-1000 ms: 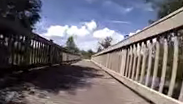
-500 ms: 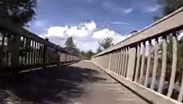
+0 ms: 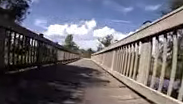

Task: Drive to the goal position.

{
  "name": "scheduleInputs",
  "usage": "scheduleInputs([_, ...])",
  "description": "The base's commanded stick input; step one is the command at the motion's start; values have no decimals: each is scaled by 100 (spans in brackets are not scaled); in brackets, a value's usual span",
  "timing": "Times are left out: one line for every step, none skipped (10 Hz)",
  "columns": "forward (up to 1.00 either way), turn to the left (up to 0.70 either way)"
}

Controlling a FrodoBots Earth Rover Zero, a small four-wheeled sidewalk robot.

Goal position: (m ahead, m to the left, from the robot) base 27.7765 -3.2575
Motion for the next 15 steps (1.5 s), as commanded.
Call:
scheduleInputs([85,0])
scheduleInputs([85,0])
scheduleInputs([85,0])
scheduleInputs([85,0])
scheduleInputs([85,0])
scheduleInputs([85,0])
scheduleInputs([85,0])
scheduleInputs([85,0])
scheduleInputs([85,0])
scheduleInputs([85,0])
scheduleInputs([85,0])
scheduleInputs([85,0])
scheduleInputs([85,0])
scheduleInputs([85,0])
scheduleInputs([85,0])
